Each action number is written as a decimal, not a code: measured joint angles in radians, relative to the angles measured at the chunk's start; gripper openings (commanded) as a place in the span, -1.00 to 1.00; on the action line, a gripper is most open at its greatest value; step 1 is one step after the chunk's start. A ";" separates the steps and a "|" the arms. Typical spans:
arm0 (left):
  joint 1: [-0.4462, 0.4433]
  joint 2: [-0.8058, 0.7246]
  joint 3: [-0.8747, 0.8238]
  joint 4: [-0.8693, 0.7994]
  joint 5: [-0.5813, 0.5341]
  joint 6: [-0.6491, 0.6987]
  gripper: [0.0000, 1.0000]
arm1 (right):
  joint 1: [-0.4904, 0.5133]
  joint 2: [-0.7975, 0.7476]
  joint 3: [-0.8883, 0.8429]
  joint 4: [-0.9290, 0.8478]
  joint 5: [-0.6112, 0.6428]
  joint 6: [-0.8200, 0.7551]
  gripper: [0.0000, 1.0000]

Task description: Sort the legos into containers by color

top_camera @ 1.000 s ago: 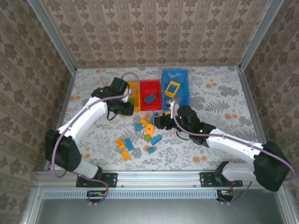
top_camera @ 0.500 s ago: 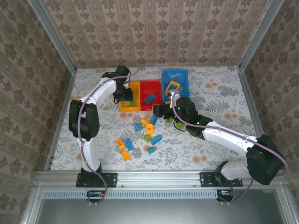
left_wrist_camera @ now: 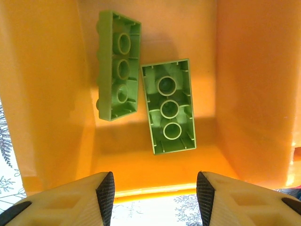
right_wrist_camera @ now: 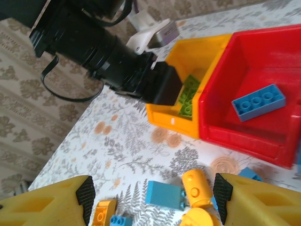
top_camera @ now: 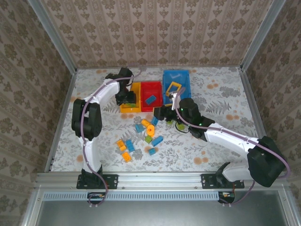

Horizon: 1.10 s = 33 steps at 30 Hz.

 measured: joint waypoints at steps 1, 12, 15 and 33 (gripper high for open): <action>-0.002 -0.001 0.000 0.000 0.000 0.000 0.04 | 0.000 0.004 0.000 0.000 -0.010 0.000 0.42; -0.102 -0.275 -0.126 0.067 0.003 -0.056 0.31 | -0.092 -0.256 -0.027 -0.393 0.347 0.082 0.28; -0.182 -0.446 -0.258 0.161 0.046 -0.050 0.36 | -0.158 -0.317 -0.065 -0.544 0.422 0.153 0.30; -0.449 -0.715 -0.662 0.613 0.204 -0.002 0.41 | -0.375 -0.054 -0.201 -0.643 0.380 0.404 0.30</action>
